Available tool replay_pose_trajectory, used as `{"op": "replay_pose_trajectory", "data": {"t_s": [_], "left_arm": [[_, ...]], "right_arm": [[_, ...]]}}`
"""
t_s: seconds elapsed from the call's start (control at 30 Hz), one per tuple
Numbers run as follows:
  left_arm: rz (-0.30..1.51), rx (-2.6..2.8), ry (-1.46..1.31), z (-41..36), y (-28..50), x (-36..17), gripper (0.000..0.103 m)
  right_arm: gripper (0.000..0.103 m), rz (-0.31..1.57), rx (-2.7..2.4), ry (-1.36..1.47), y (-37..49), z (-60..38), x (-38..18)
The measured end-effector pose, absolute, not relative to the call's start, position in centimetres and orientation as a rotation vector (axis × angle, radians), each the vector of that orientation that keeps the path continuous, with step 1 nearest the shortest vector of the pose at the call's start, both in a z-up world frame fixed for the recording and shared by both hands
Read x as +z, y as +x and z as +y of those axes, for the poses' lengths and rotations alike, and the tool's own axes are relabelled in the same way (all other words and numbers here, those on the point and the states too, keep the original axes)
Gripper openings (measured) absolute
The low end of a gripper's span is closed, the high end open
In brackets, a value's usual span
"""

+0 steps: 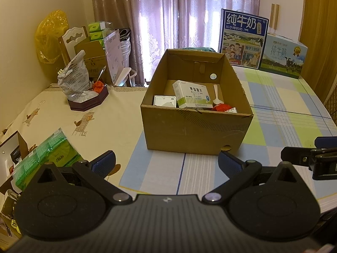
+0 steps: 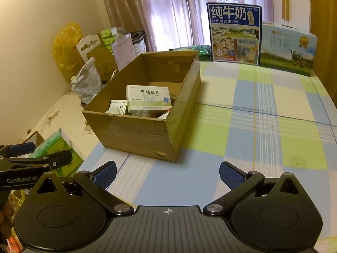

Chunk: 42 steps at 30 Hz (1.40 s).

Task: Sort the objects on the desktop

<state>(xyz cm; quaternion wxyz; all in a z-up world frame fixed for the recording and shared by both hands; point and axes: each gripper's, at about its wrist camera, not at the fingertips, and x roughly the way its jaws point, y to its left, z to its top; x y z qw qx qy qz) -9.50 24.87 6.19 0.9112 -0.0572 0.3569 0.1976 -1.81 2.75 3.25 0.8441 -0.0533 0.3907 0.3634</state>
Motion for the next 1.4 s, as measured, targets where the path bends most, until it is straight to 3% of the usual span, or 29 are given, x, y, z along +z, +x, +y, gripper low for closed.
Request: {"op": "replay_pose_trajectory", "data": {"t_s": [1.4], "left_arm": [[0.733, 0.387, -0.125, 24.9, -9.7, 5.4, 0.102]], "right_arm": [[0.101, 0.84, 0.745, -0.116, -2.1, 2.7, 2.0]]}}
